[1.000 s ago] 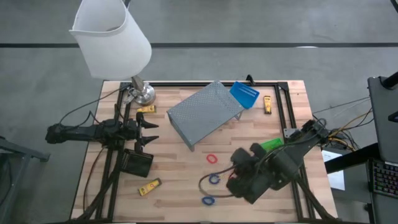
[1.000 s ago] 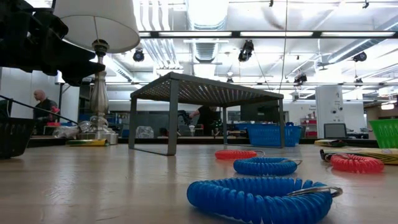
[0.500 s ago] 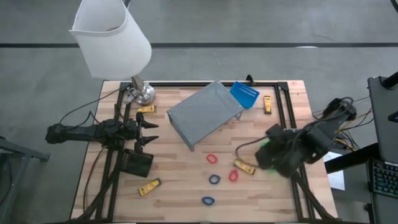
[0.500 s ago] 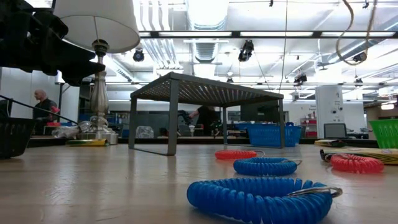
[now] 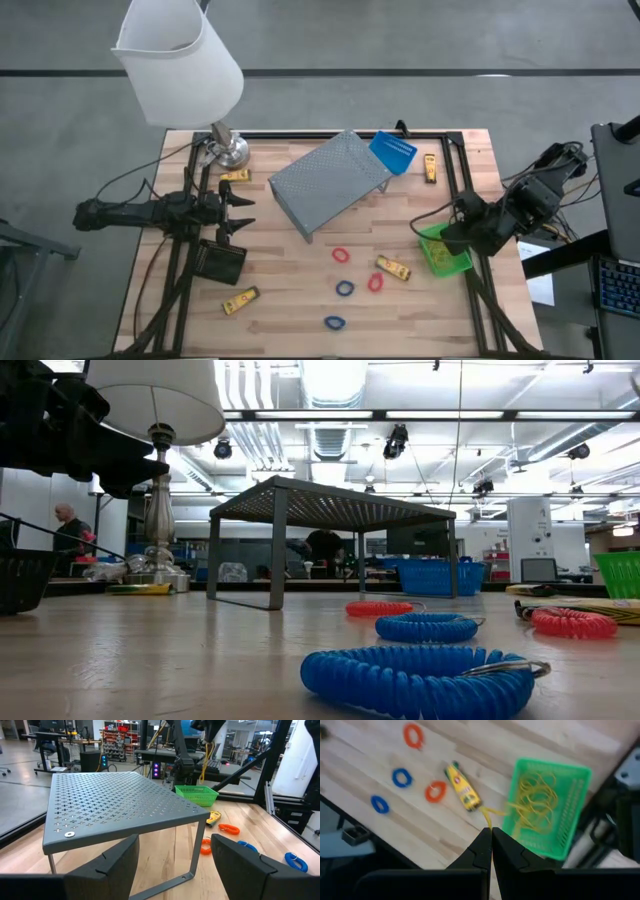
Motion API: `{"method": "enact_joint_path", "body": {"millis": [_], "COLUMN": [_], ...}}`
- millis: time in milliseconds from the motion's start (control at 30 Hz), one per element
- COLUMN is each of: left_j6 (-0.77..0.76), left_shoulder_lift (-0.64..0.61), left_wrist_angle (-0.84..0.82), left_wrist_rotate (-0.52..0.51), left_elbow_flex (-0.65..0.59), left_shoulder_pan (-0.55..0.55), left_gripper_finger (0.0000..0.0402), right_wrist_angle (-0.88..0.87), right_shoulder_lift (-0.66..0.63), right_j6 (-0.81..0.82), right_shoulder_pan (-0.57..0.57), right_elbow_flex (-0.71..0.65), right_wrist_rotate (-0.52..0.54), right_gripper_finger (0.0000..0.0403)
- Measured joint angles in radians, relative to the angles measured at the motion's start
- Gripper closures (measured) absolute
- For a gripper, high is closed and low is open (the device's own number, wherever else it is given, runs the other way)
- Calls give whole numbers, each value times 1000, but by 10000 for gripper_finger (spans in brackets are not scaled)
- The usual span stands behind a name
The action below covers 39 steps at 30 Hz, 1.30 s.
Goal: Pick & Place Office Desk Supplies
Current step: Put the yellow rubber band into the green basket
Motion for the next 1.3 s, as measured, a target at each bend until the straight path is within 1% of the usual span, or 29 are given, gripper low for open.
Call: {"method": "enact_joint_path", "body": {"millis": [167, 333, 433, 633, 800, 1067, 1300], "left_j6": [0, 0, 0, 0, 0, 0, 0], "left_shoulder_lift": [0, 0, 0, 0, 0, 0, 0], "left_wrist_angle": [0, 0, 0, 0, 0, 0, 0], "left_wrist_rotate": [0, 0, 0, 0, 0, 0, 0], "left_elbow_flex": [0, 0, 0, 0, 0, 0, 0], "left_shoulder_pan": [0, 0, 0, 0, 0, 0, 0], "left_gripper_finger": [149, 149, 149, 148, 148, 148, 148], "right_wrist_angle": [0, 0, 0, 22, 135, 360, 380], "right_shoulder_lift": [-39, -56, -59, -58, -58, -58, 12], "right_j6": [57, 74, 86, 168, 231, 237, 237], "right_shoulder_pan": [0, 0, 0, 0, 0, 0, -2], "right_elbow_flex": [-80, -167, -220, -335, -437, -593, -573], "right_wrist_rotate": [-43, -100, -109, -109, -109, -105, -72], "right_gripper_finger": [394, 394, 394, 394, 394, 394, 394]}}
